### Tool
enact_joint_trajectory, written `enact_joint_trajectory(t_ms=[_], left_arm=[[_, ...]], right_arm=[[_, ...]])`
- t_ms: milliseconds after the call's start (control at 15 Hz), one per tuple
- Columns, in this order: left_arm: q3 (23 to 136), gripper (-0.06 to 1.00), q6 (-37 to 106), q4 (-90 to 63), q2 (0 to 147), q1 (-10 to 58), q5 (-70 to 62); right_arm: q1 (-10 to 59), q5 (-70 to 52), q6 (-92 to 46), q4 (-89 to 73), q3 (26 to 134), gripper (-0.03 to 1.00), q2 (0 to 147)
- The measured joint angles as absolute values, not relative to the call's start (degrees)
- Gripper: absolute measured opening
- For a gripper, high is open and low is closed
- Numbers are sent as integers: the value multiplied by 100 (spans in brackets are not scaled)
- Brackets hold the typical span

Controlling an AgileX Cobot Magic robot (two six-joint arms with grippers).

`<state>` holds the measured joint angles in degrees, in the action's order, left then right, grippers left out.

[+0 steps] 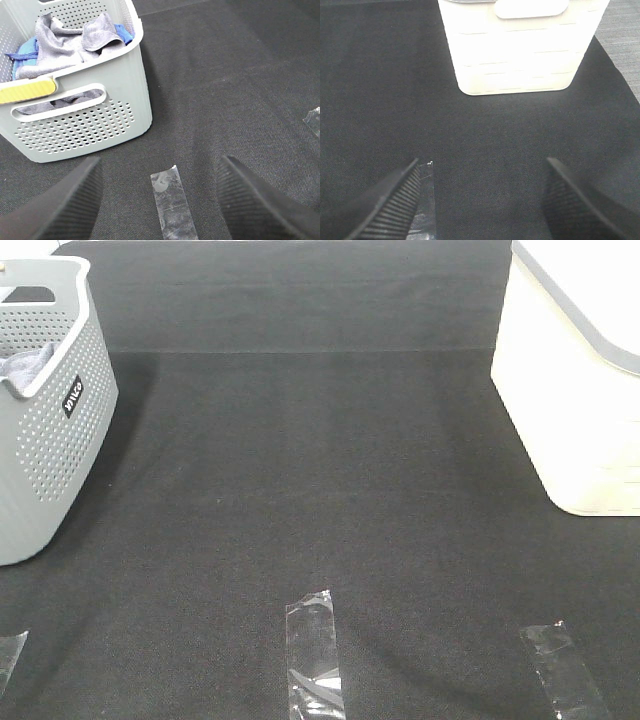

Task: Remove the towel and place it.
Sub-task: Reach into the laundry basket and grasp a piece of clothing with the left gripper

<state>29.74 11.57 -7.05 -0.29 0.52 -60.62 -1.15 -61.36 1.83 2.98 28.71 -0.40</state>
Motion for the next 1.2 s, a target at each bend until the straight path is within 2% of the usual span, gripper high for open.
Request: enact_joint_trajectory(t_ms=[1200], left_arm=[[2974,63,1157,-705,-29,52,-6062]], right_arm=[[-115,-6136,183,298,2871,65,-40]])
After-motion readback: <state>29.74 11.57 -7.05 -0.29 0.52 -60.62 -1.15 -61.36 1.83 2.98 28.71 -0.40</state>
